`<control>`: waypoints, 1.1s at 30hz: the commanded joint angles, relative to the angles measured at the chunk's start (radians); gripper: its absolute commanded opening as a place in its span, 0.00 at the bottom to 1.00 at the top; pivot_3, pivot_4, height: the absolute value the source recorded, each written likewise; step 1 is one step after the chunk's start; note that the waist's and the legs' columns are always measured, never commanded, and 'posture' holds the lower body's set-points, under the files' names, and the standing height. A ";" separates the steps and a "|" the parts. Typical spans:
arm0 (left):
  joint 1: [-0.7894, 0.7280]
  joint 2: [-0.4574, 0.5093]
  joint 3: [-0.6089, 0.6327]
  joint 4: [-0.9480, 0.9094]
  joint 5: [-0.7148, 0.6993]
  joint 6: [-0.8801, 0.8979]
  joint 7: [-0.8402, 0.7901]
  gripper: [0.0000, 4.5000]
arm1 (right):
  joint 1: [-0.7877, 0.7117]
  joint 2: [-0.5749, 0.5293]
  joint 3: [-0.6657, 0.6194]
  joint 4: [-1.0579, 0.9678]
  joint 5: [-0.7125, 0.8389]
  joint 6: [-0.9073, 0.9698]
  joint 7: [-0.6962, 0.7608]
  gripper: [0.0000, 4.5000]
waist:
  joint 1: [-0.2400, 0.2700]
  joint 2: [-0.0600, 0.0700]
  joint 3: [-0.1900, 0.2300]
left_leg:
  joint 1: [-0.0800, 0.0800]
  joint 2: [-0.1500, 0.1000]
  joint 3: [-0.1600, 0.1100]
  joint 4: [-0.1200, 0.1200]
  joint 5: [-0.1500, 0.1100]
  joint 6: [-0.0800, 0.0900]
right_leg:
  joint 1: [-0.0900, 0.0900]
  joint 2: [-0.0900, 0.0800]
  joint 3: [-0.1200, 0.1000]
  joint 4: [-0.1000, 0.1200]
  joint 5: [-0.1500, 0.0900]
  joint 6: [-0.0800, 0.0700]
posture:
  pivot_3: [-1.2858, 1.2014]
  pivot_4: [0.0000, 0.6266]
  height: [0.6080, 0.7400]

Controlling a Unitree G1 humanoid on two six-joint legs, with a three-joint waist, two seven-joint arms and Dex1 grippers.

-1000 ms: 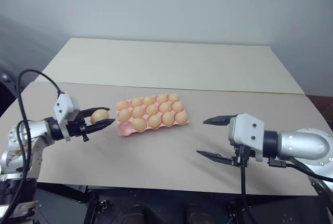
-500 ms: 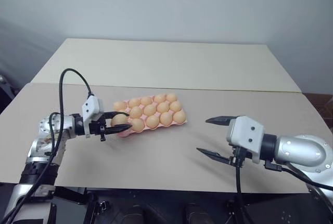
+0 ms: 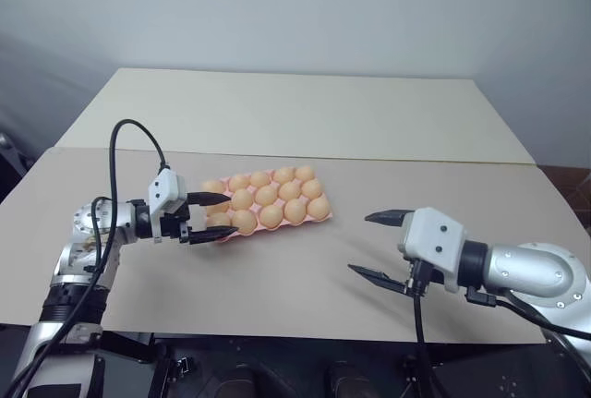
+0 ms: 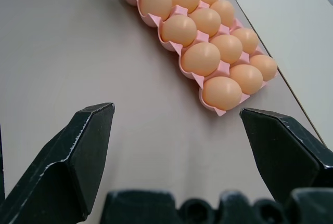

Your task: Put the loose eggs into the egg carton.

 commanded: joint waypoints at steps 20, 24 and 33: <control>0.415 0.276 0.388 -0.335 -0.140 0.155 0.042 0.81 | 0.025 -0.101 -0.127 0.092 0.009 -0.104 0.143 1.00 | 0.003 0.000 0.000 | 0.001 0.001 0.001 -0.001 0.000 0.000 | 0.000 0.000 0.000 -0.001 0.000 0.000 | 0.52 0.24 1.00; 0.440 0.287 0.421 -0.378 -0.167 0.199 0.051 0.81 | 0.047 -0.116 -0.174 0.145 0.028 -0.167 0.224 1.00 | 0.003 0.000 0.000 | 0.001 0.001 0.001 -0.001 0.000 0.000 | 0.000 0.000 0.000 -0.001 0.000 0.000 | 0.52 0.24 1.00; 0.527 0.247 0.488 -0.520 -0.232 0.284 0.113 0.81 | 0.068 -0.157 -0.207 0.265 0.020 -0.275 0.371 1.00 | -0.003 0.000 0.000 | 0.002 0.001 0.001 -0.001 0.000 0.000 | 0.000 0.000 0.001 -0.001 0.000 0.000 | 0.52 0.24 1.00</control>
